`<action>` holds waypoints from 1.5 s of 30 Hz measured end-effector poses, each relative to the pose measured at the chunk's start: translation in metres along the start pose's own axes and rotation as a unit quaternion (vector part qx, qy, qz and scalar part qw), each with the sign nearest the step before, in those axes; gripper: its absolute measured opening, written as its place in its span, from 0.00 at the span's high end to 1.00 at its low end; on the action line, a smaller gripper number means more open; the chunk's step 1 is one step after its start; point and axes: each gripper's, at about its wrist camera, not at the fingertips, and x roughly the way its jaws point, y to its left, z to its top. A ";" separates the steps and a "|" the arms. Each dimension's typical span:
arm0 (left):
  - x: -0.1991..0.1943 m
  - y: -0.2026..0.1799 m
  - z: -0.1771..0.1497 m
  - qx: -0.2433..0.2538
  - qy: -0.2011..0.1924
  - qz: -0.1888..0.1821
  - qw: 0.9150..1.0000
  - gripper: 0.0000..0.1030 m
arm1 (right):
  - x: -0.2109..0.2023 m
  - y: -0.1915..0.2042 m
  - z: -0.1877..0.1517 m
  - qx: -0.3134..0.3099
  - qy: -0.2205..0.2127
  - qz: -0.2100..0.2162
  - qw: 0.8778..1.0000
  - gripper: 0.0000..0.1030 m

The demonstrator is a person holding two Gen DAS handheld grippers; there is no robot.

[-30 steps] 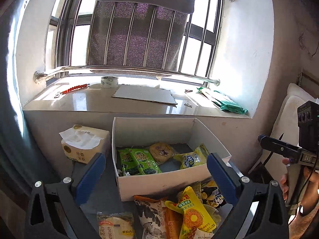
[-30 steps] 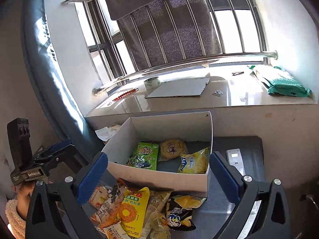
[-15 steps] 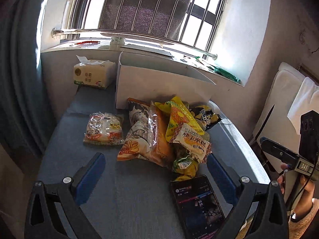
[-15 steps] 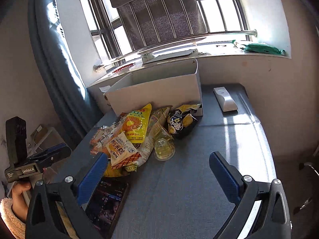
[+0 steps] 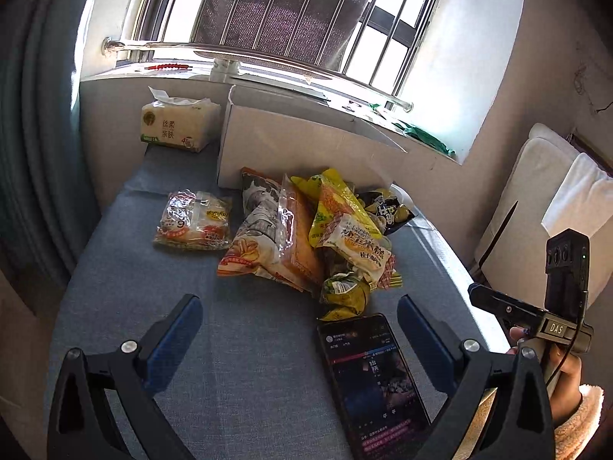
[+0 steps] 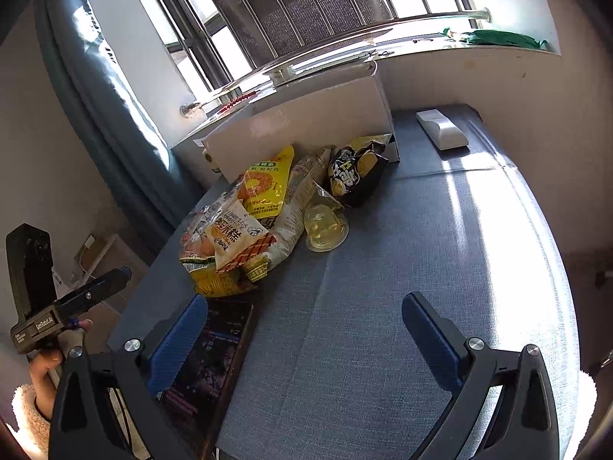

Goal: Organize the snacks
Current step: 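Withdraw both tools and move toward the remaining snacks, then grasp the round flatbread pack with the left gripper while the right grasps a dark chip bag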

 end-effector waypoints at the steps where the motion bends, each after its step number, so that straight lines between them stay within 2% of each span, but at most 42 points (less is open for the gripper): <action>1: -0.001 0.000 0.000 0.000 -0.002 -0.002 1.000 0.00 | 0.003 -0.003 0.005 0.004 0.001 0.000 1.000 0.00; 4: -0.002 0.000 0.001 -0.002 -0.003 -0.004 1.000 0.00 | 0.019 -0.012 0.026 0.014 0.007 0.002 1.000 0.00; 9: -0.002 0.002 0.002 -0.006 -0.002 -0.007 1.000 0.00 | 0.052 -0.026 0.073 0.009 0.021 -0.025 0.999 0.00; 12: -0.001 0.005 0.001 -0.010 -0.002 -0.006 1.000 0.00 | 0.074 -0.035 0.099 0.019 0.029 -0.018 0.999 0.00; 14: -0.001 0.006 0.001 -0.012 -0.001 -0.004 1.000 0.00 | 0.094 -0.041 0.113 0.020 0.048 -0.029 0.998 0.00; 20: -0.003 0.016 0.001 -0.020 -0.002 -0.002 1.000 0.00 | 0.146 -0.058 0.130 0.026 0.103 -0.061 0.992 0.00; 23: -0.003 0.025 0.002 -0.031 0.000 0.003 1.000 0.00 | 0.160 -0.059 0.129 0.026 0.127 -0.061 0.990 0.00; 24: -0.002 0.028 0.002 -0.036 0.001 0.003 0.999 0.00 | 0.164 -0.058 0.128 0.024 0.137 -0.060 0.988 0.04; 25: -0.001 0.031 0.002 -0.043 0.002 0.004 0.999 0.00 | 0.165 -0.055 0.128 0.011 0.137 -0.071 0.988 0.19; 27: 0.001 0.037 0.003 -0.053 0.003 0.006 0.999 0.00 | 0.163 -0.053 0.128 0.005 0.142 -0.059 0.988 0.49; 29: 0.003 0.042 0.005 -0.059 0.005 0.012 0.998 0.00 | 0.155 -0.053 0.128 0.005 0.139 -0.073 0.988 0.50; 32: 0.007 0.049 0.009 -0.062 0.008 0.020 0.998 0.00 | 0.135 -0.054 0.127 0.010 0.119 -0.059 0.991 0.51; 35: 0.017 0.057 0.021 -0.051 0.016 0.046 0.997 0.00 | 0.105 -0.055 0.121 0.020 0.091 -0.060 0.994 0.51; 40: 0.054 0.080 0.053 -0.029 0.056 0.104 0.993 0.00 | 0.050 -0.048 0.103 0.026 0.049 -0.034 0.998 0.50; 45: 0.098 0.092 0.085 -0.006 0.096 0.141 0.985 0.00 | 0.012 -0.033 0.079 0.028 0.022 -0.016 0.999 0.51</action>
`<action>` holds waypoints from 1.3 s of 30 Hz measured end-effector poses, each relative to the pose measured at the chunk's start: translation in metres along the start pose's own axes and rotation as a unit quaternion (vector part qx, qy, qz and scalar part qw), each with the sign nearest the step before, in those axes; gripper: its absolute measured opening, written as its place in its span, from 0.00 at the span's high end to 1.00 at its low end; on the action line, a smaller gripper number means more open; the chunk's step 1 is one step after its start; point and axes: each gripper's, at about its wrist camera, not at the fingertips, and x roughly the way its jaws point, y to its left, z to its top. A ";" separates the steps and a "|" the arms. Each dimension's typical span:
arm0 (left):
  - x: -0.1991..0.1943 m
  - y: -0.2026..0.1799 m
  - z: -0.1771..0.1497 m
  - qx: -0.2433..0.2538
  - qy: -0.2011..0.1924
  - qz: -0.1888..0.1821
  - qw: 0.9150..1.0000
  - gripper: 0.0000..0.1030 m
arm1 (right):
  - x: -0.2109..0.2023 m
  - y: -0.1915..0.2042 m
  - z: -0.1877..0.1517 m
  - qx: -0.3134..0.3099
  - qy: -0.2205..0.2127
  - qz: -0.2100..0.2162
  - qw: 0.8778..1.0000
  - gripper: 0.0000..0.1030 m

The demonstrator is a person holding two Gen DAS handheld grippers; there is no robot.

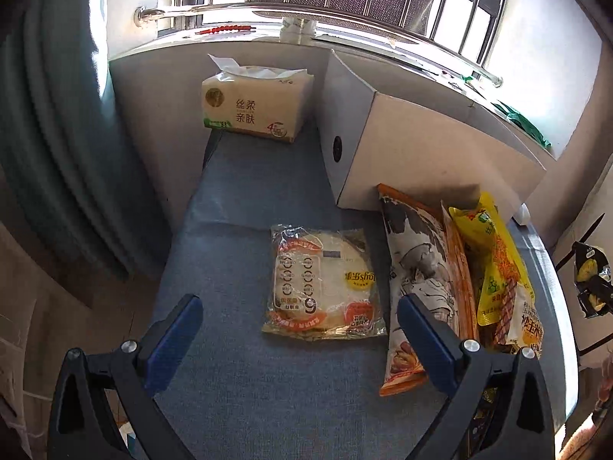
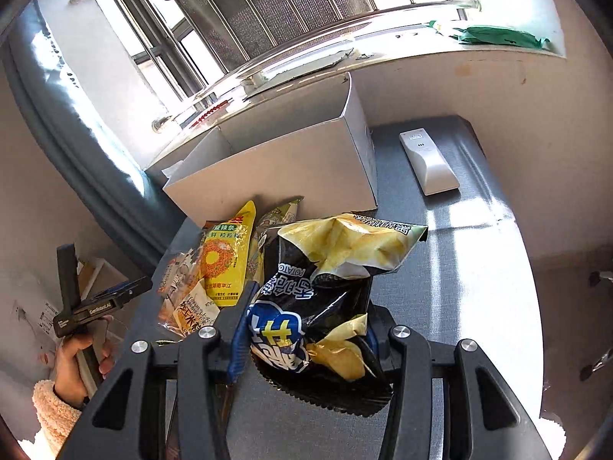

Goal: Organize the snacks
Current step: 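Grasp the round flatbread pack with the left gripper while the right grasps a dark chip bag, then drop both held packs into the white box by opening both grippers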

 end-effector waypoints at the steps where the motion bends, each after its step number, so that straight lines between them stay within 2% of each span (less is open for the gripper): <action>1: 0.007 -0.004 0.005 0.012 0.007 0.014 1.000 0.00 | -0.005 0.003 -0.006 -0.002 -0.001 0.002 1.000 0.50; 6: 0.039 -0.024 0.017 0.056 0.038 0.030 0.997 0.00 | -0.014 0.008 -0.023 0.000 -0.006 0.007 1.000 0.51; 8: 0.051 -0.028 0.017 0.065 0.052 0.054 0.995 0.00 | -0.015 0.008 -0.027 -0.001 -0.004 0.007 1.000 0.50; 9: 0.053 -0.028 0.017 0.066 0.051 0.052 0.995 0.00 | -0.016 0.008 -0.029 0.001 -0.002 0.010 1.000 0.51; 10: 0.055 -0.025 0.017 0.061 0.053 0.043 0.996 0.03 | -0.016 0.009 -0.031 0.001 -0.001 0.014 1.000 0.51; 11: 0.056 -0.021 0.018 0.054 0.058 0.036 0.996 0.14 | -0.017 0.010 -0.032 -0.002 0.000 0.013 1.000 0.51; 13: 0.055 -0.014 0.018 0.040 0.064 0.008 0.997 0.26 | -0.018 0.011 -0.034 -0.006 0.001 0.011 1.000 0.51; 15: 0.054 -0.013 0.019 0.049 0.061 0.018 0.997 0.26 | -0.018 0.010 -0.035 -0.002 0.003 0.019 1.000 0.50; 19: 0.037 -0.001 0.017 0.032 0.038 -0.020 0.999 0.26 | -0.018 0.013 -0.034 -0.005 -0.001 0.024 1.000 0.51; 25: -0.004 0.002 0.019 0.021 -0.010 -0.043 0.999 0.26 | -0.011 0.021 -0.030 -0.018 0.001 0.022 1.000 0.50; 27: -0.023 -0.001 0.023 0.015 -0.032 -0.071 0.997 0.26 | -0.008 0.024 -0.025 -0.021 0.000 0.027 0.999 0.51; 31: -0.055 -0.020 0.050 0.020 -0.082 -0.109 0.990 0.26 | -0.001 0.035 0.004 -0.039 -0.012 0.030 0.999 0.51; 34: -0.053 -0.040 0.089 0.030 -0.098 -0.134 0.986 0.26 | 0.009 0.045 0.042 -0.060 -0.023 0.022 0.998 0.50; 39: -0.029 -0.078 0.156 0.036 -0.084 -0.153 0.984 0.26 | 0.047 0.053 0.123 -0.057 -0.024 0.027 0.998 0.50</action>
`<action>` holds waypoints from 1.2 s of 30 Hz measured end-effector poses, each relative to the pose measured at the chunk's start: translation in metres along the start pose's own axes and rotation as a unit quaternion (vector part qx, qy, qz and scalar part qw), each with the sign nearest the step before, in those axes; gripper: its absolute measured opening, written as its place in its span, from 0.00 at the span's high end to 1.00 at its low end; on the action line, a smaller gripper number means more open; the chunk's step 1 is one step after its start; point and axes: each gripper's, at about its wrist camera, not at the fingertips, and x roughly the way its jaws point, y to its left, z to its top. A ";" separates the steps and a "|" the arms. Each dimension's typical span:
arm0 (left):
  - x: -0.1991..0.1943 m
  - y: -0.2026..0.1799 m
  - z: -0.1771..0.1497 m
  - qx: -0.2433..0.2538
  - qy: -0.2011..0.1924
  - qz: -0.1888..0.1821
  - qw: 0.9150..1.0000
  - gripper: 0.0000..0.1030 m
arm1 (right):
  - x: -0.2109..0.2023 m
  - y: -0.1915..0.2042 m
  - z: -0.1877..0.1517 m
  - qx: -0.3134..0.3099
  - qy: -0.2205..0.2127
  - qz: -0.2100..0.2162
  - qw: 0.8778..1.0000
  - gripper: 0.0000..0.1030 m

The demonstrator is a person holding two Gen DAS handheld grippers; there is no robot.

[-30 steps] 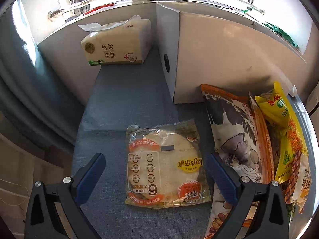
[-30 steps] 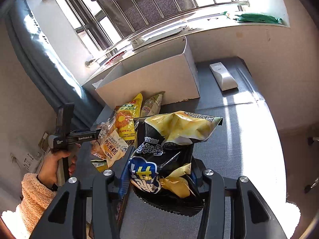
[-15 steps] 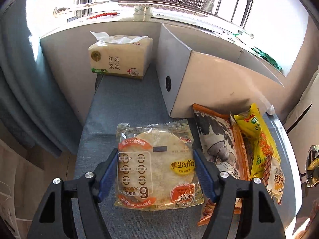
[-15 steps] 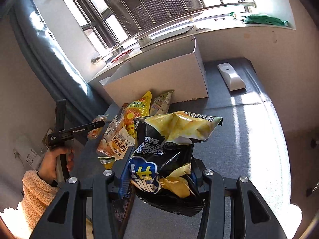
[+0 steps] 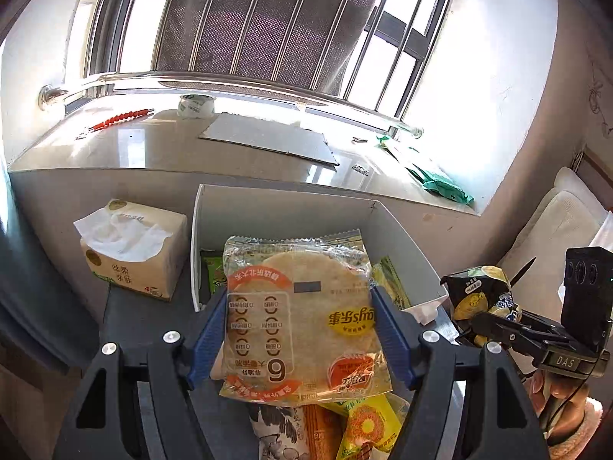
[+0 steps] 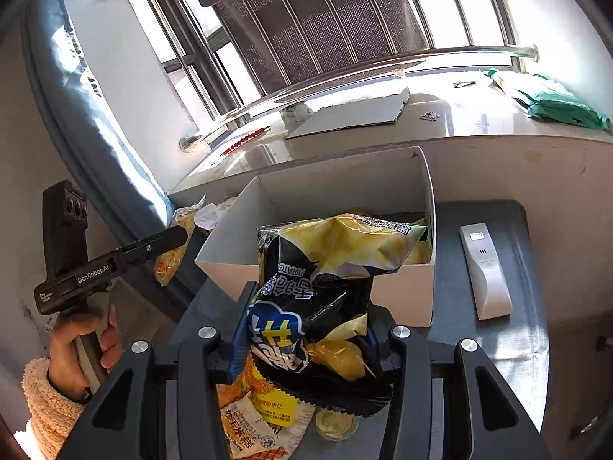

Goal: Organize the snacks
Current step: 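Drop both held packs into the white box by opening both grippers, then withdraw both tools from the box back over the remaining snacks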

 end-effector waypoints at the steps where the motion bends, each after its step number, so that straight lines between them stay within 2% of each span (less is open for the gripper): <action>1: 0.010 -0.003 0.010 0.000 0.004 0.002 1.000 0.26 | 0.012 -0.002 0.013 0.000 0.006 -0.003 1.000 0.50; 4: 0.044 -0.006 0.035 0.002 0.025 0.009 1.000 0.26 | 0.047 -0.010 0.043 0.001 0.031 -0.028 0.999 0.50; 8: 0.078 -0.004 0.044 0.013 0.053 0.031 0.998 0.26 | 0.081 -0.021 0.065 -0.002 0.055 -0.041 0.998 0.50; 9: 0.085 -0.001 0.043 0.008 0.062 0.034 0.997 0.26 | 0.088 -0.023 0.069 0.001 0.058 -0.039 0.998 0.48; 10: 0.092 0.003 0.043 0.005 0.076 0.037 0.996 0.21 | 0.093 -0.026 0.072 0.006 0.059 -0.042 0.997 0.44; 11: 0.095 0.005 0.041 0.003 0.081 0.046 0.996 0.07 | 0.097 -0.027 0.073 0.012 0.057 -0.048 0.997 0.37; 12: 0.096 0.008 0.038 0.002 0.079 0.055 0.995 0.00 | 0.100 -0.029 0.075 0.016 0.058 -0.047 0.997 0.15; 13: 0.094 0.011 0.035 0.003 0.075 0.060 0.995 0.00 | 0.101 -0.030 0.076 0.019 0.055 -0.044 0.997 0.00; 15: 0.087 0.014 0.029 0.001 0.066 0.069 0.995 0.00 | 0.096 -0.032 0.078 0.026 0.034 -0.043 0.998 0.00; 19: 0.066 0.020 0.024 0.005 0.048 0.077 0.996 0.00 | 0.082 -0.029 0.078 0.019 0.019 -0.059 0.998 0.00; 26: 0.003 0.010 0.006 0.022 -0.003 0.072 0.997 0.00 | 0.038 -0.005 0.055 -0.028 -0.003 -0.061 0.998 0.00; 32: -0.061 -0.010 -0.048 0.039 -0.044 0.048 0.997 0.00 | -0.020 0.015 0.000 -0.045 -0.035 -0.043 0.997 0.00; 34: -0.076 -0.016 -0.074 0.045 -0.038 0.037 0.998 0.00 | -0.035 0.019 -0.025 -0.052 -0.035 -0.041 0.997 0.00; 36: -0.088 -0.017 -0.101 0.037 -0.042 0.045 0.997 0.00 | -0.046 0.020 -0.051 -0.047 -0.032 -0.039 0.998 0.00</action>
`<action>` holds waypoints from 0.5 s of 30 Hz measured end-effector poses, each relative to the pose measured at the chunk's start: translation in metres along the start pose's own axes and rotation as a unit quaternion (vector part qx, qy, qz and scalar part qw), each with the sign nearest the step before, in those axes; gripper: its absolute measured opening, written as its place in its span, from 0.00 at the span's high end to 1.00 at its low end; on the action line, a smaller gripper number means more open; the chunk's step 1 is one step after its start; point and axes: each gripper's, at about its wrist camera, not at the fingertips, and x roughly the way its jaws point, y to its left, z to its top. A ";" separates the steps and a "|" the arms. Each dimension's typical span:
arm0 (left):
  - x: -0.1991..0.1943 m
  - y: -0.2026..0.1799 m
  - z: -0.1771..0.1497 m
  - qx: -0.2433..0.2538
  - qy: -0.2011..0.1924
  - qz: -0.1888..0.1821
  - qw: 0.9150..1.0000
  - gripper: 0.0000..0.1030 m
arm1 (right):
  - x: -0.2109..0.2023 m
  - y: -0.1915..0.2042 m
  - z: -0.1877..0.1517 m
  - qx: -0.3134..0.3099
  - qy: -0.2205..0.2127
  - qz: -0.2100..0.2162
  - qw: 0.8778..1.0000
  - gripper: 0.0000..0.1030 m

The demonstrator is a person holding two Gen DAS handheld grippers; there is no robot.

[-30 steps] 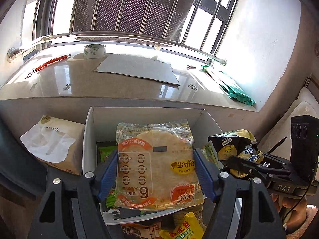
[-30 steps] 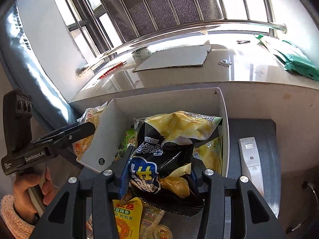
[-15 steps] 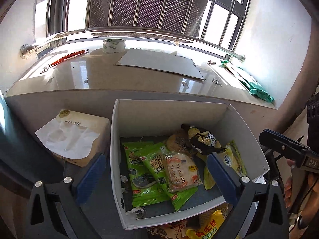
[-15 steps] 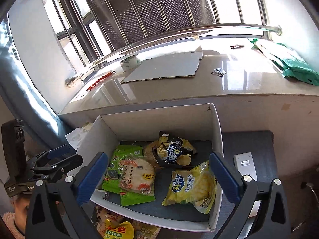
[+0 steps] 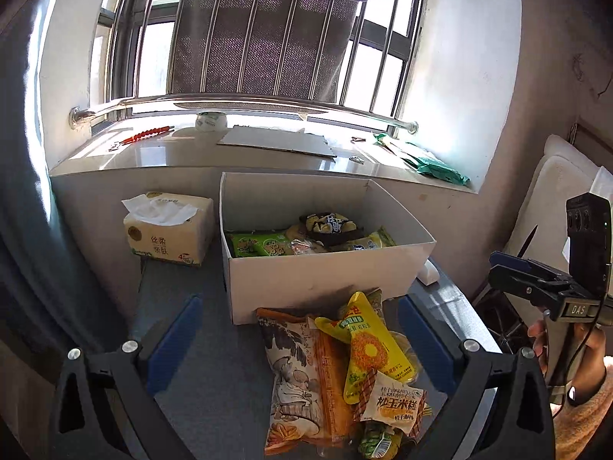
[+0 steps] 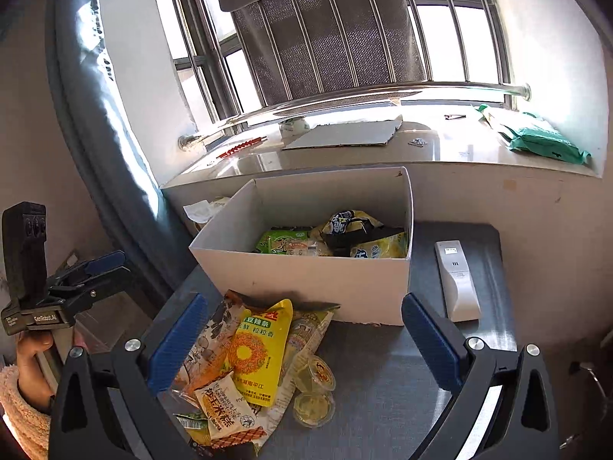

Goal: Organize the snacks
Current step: 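Withdraw both tools from the box back over the remaining snacks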

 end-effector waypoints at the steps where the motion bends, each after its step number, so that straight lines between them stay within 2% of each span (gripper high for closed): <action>1: -0.004 -0.002 -0.012 -0.001 0.004 0.006 1.000 0.00 | -0.004 0.000 -0.013 0.005 0.002 0.004 1.000 0.00; 4: -0.010 -0.007 -0.052 -0.004 0.022 0.009 1.000 0.00 | -0.012 0.002 -0.053 0.020 0.025 -0.003 0.999 0.00; 8: -0.011 -0.012 -0.097 -0.047 0.050 -0.021 0.997 0.00 | -0.017 0.004 -0.106 0.050 0.050 -0.006 0.998 0.00; 12: -0.011 -0.025 -0.127 -0.034 0.065 -0.002 0.997 0.00 | -0.013 0.005 -0.145 0.069 0.090 0.001 0.994 0.00; 15: -0.013 -0.029 -0.136 -0.034 0.072 -0.009 0.997 0.00 | -0.012 0.007 -0.158 0.079 0.106 0.019 0.991 0.00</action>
